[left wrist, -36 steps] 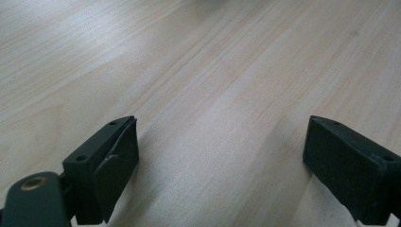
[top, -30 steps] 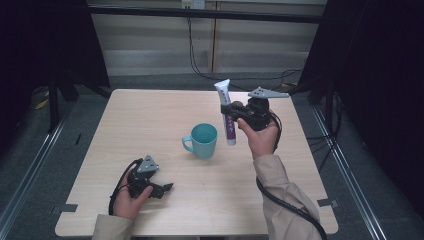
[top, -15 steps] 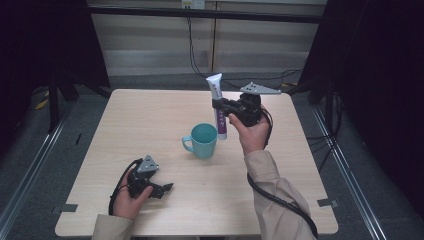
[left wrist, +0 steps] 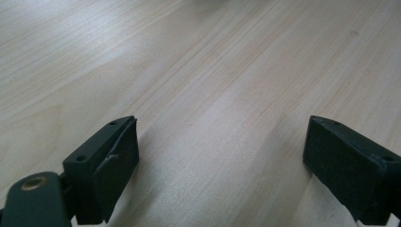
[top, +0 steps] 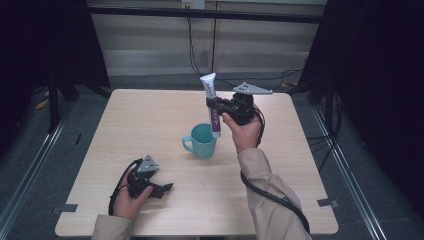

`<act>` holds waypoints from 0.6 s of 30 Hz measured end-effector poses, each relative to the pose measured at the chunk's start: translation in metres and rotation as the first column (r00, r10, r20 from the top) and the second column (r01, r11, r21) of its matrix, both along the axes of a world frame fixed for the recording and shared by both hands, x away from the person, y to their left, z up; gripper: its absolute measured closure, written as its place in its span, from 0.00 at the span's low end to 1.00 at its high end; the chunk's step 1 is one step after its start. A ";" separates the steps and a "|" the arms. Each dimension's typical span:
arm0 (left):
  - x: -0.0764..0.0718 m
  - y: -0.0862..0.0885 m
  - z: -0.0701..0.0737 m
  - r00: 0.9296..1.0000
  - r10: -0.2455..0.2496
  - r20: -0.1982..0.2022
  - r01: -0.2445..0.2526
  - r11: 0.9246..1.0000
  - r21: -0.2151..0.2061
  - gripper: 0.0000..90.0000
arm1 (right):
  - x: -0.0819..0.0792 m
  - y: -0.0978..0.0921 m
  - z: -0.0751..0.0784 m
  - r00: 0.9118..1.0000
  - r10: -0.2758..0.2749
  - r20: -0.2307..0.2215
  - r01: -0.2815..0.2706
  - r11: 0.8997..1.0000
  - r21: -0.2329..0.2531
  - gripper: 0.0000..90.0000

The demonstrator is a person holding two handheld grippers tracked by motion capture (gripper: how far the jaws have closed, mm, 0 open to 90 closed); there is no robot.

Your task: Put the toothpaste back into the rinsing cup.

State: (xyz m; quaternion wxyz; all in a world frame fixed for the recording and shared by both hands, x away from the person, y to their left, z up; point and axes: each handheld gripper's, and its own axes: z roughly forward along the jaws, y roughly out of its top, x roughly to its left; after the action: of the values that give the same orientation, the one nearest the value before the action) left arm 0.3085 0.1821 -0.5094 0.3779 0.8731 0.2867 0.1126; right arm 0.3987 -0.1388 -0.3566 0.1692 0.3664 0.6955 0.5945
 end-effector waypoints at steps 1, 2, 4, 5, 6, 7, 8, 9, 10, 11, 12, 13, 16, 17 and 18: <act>0.000 0.000 0.000 1.000 0.000 0.000 0.000 1.000 0.000 0.12 | 0.000 0.001 -0.001 1.000 0.002 -0.004 -0.002 1.000 0.003 0.84; 0.000 0.000 0.000 1.000 0.000 0.000 0.000 1.000 0.000 0.12 | 0.001 0.002 -0.001 1.000 0.003 -0.005 -0.003 1.000 0.001 0.84; 0.000 0.000 0.000 1.000 0.000 0.000 0.000 1.000 0.001 0.12 | 0.002 0.005 -0.002 1.000 0.008 -0.009 -0.008 1.000 -0.007 0.84; 0.000 0.000 0.000 1.000 -0.002 0.006 0.002 1.000 0.005 0.12 | 0.003 0.006 -0.002 1.000 0.012 -0.009 -0.013 1.000 -0.010 0.84; 0.000 0.000 0.000 1.000 -0.002 0.005 0.002 1.000 0.005 0.12 | 0.003 0.007 -0.003 1.000 0.015 -0.006 -0.015 1.000 -0.008 0.84; 0.000 0.000 0.000 1.000 -0.002 0.005 0.002 1.000 0.005 0.12 | 0.004 0.008 -0.003 1.000 0.018 -0.006 -0.018 1.000 -0.003 0.84; 0.000 0.000 0.000 1.000 -0.002 0.005 0.002 1.000 0.005 0.12 | 0.004 0.009 -0.003 1.000 0.018 -0.008 -0.018 1.000 -0.005 0.84; 0.000 0.000 0.000 1.000 -0.002 0.005 0.002 1.000 0.005 0.12 | 0.004 0.010 -0.003 1.000 0.020 -0.005 -0.020 1.000 -0.005 0.84; 0.000 0.000 0.000 1.000 -0.002 0.005 0.002 1.000 0.005 0.12 | 0.005 0.012 -0.003 1.000 0.020 -0.004 -0.020 1.000 -0.010 0.84; 0.000 0.000 0.000 1.000 -0.002 0.005 0.002 1.000 0.005 0.12 | 0.005 0.013 -0.004 1.000 0.021 -0.002 -0.021 1.000 -0.010 0.84; 0.000 0.000 0.000 1.000 -0.002 0.005 0.002 1.000 0.005 0.12 | 0.006 0.014 -0.004 1.000 0.021 -0.001 -0.021 1.000 -0.008 0.84; 0.000 0.000 0.000 1.000 -0.002 0.005 0.002 1.000 0.005 0.12 | 0.007 0.016 -0.005 1.000 0.021 -0.001 -0.021 1.000 -0.002 0.84; 0.000 0.000 0.000 1.000 -0.002 0.005 0.002 1.000 0.005 0.12 | 0.008 0.019 -0.007 1.000 0.023 0.001 -0.023 1.000 0.003 0.84; 0.000 0.000 0.000 1.000 0.000 0.000 0.000 1.000 0.000 0.12 | 0.009 0.021 -0.008 1.000 0.023 0.003 -0.023 1.000 0.000 0.84; 0.000 0.000 0.000 1.000 0.000 0.001 0.000 1.000 0.001 0.12 | 0.009 0.023 -0.010 1.000 0.025 0.003 -0.025 1.000 -0.001 0.84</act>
State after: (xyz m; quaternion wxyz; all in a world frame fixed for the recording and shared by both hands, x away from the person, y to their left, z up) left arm 0.3086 0.1821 -0.5094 0.3776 0.8733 0.2864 0.1129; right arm 0.4076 -0.1161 -0.3665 0.1630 0.3568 0.7001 0.5967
